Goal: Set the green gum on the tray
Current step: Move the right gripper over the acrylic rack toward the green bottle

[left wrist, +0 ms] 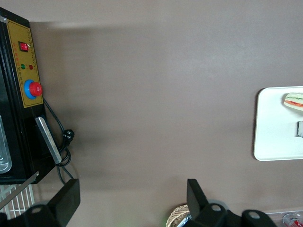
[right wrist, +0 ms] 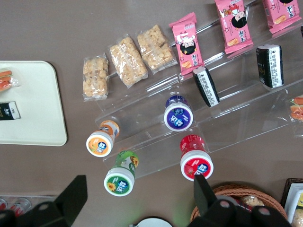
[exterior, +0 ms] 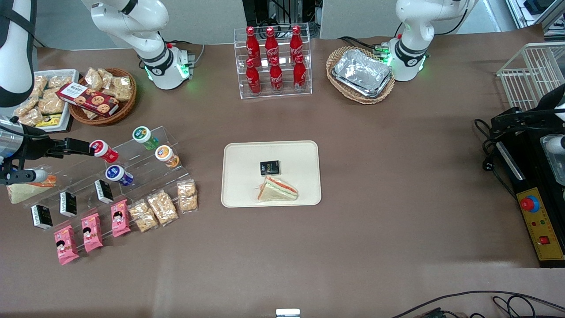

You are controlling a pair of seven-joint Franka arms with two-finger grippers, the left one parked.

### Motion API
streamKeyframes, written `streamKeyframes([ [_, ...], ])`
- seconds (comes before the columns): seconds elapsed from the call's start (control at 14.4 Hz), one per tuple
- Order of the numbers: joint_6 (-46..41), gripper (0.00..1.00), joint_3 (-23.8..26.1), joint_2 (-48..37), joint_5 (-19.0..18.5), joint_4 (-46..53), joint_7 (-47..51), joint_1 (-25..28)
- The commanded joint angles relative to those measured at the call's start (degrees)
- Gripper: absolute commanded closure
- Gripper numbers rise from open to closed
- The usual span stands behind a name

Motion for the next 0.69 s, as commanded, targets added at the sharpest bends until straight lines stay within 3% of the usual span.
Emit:
streamKeyframes([
  [0.0,-1.34,0.0,0.47,1.02,0.04,2.0,-0.67,-0.9],
  [0.62,-1.17,0.0,0.55,0.23,0.04,0.59,0.38,-0.38],
])
